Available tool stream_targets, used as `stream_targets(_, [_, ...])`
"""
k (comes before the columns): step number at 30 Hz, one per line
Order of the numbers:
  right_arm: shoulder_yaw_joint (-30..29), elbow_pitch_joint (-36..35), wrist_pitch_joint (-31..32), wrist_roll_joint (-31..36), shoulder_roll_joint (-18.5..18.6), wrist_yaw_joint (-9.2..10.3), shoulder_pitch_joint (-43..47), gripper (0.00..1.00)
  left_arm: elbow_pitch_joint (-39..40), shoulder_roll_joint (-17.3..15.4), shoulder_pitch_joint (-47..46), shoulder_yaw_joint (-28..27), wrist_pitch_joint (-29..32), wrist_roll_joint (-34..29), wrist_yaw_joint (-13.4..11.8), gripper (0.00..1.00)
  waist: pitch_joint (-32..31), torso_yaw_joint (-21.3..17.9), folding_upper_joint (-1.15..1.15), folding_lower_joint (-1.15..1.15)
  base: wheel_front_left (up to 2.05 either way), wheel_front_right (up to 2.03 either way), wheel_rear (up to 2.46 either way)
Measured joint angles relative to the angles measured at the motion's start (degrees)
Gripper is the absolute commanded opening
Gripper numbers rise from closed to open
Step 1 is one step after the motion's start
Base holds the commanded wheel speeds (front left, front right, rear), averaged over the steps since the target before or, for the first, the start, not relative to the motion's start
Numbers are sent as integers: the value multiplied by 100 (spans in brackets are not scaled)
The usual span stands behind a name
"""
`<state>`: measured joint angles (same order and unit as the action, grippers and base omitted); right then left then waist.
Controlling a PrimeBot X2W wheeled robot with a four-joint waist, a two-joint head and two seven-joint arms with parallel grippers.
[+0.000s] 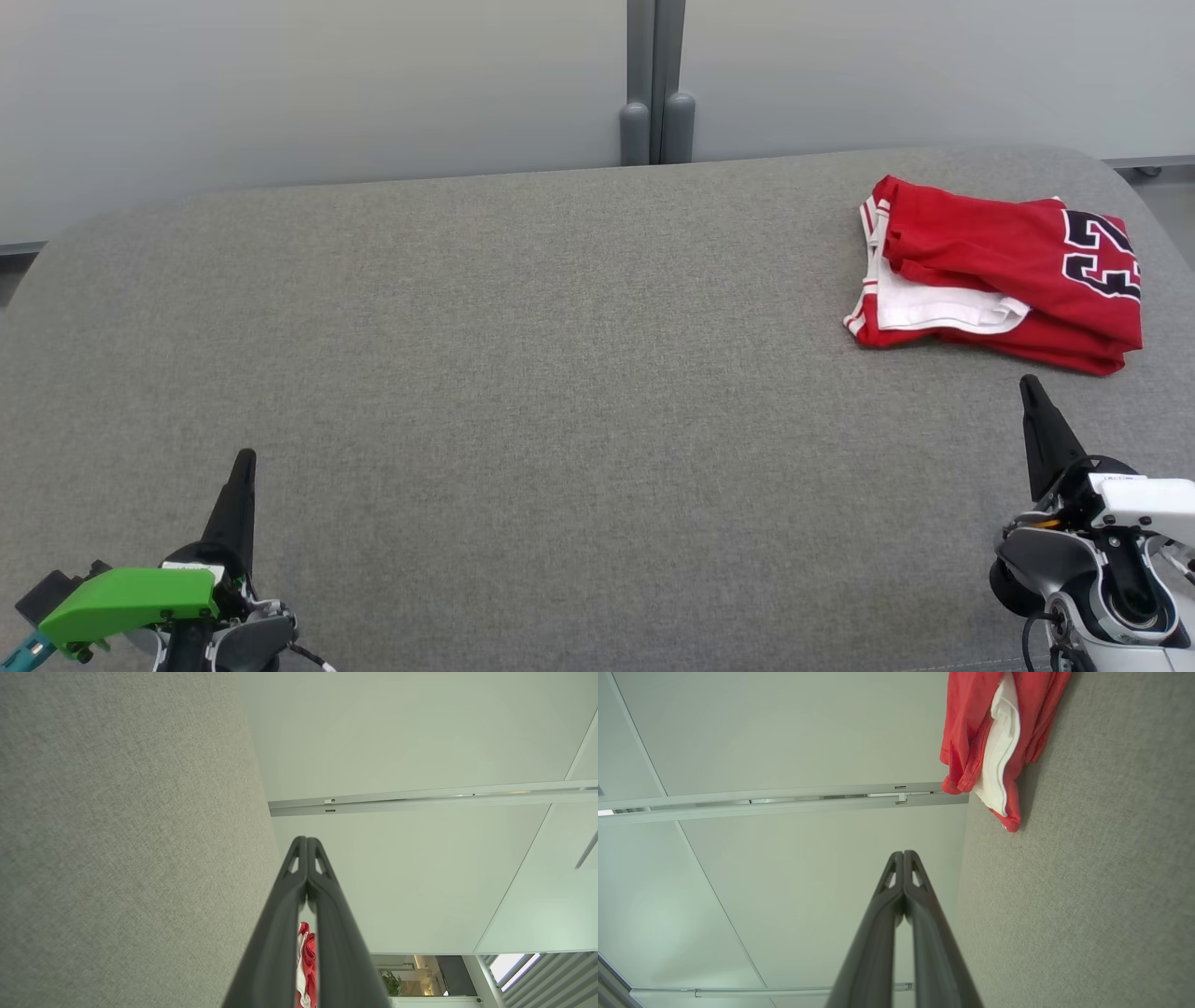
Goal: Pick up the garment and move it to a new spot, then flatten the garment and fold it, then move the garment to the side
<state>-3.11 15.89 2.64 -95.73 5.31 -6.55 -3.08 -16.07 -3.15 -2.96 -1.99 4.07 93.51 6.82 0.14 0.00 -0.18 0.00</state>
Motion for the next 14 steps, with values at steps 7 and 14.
stream_targets(7, [-2,5,0,1,0,-1,-1,0,0,0,0,-1,0,0,0,0,0,0,0,0,0,0,0])
stream_targets(14, [-4,14,1,1,-1,-10,-1,0,-1,0,-1,-3,13,0,0,0,0,0,0,0,0,0,0])
